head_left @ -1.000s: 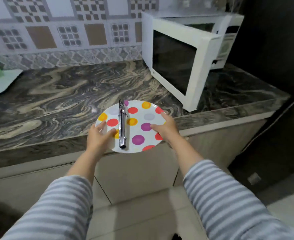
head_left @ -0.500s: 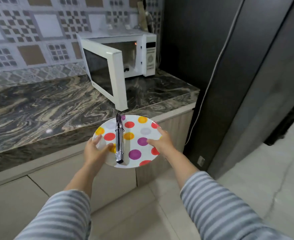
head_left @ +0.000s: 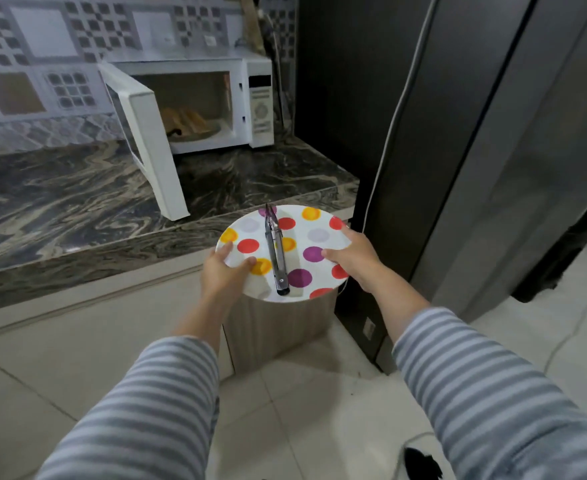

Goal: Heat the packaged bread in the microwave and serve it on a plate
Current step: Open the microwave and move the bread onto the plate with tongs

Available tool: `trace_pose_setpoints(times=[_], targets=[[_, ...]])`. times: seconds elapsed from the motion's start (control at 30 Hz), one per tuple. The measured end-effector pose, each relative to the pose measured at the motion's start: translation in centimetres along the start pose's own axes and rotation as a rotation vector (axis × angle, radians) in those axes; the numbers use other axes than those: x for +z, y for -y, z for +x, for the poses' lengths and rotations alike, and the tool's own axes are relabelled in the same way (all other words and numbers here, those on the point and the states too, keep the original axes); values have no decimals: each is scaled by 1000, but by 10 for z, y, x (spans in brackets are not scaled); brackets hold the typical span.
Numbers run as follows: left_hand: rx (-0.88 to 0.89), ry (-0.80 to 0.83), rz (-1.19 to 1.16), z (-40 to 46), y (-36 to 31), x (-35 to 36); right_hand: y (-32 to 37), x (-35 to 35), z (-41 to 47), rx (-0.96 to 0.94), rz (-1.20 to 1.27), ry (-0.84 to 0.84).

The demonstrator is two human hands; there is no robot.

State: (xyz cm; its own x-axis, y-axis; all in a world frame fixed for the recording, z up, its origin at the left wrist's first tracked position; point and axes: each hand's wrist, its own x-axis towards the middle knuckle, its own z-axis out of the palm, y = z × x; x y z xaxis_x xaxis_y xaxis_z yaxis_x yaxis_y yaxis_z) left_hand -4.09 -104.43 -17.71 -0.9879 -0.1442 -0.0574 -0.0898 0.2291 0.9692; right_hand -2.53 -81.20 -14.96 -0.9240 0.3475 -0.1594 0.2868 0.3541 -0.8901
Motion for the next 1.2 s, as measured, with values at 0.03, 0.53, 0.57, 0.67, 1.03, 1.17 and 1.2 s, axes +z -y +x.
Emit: trace_pose_setpoints(times=[0.03,0.53,0.57,0.67,1.03,1.17,1.2], targets=[[4,-4,5,9,-4,6,1,-2,11,0,-2,3],[82,-123,244,224,-44,41,89,47,214,-172,-148,17],[74,-132,274,238,-46,41,92,52,227,-193,-159,31],[53,-166,285,270,-47,41,99,70,263,-248,-217,41],[-116,-384,569,354,-24,44,116,139,391,-379,-445,317],[-217,-450,609,368,-17,51,120,158,430,-422,-571,412],[-229,-472,615,370,-15,54,120,162,438,-457,-623,425]])
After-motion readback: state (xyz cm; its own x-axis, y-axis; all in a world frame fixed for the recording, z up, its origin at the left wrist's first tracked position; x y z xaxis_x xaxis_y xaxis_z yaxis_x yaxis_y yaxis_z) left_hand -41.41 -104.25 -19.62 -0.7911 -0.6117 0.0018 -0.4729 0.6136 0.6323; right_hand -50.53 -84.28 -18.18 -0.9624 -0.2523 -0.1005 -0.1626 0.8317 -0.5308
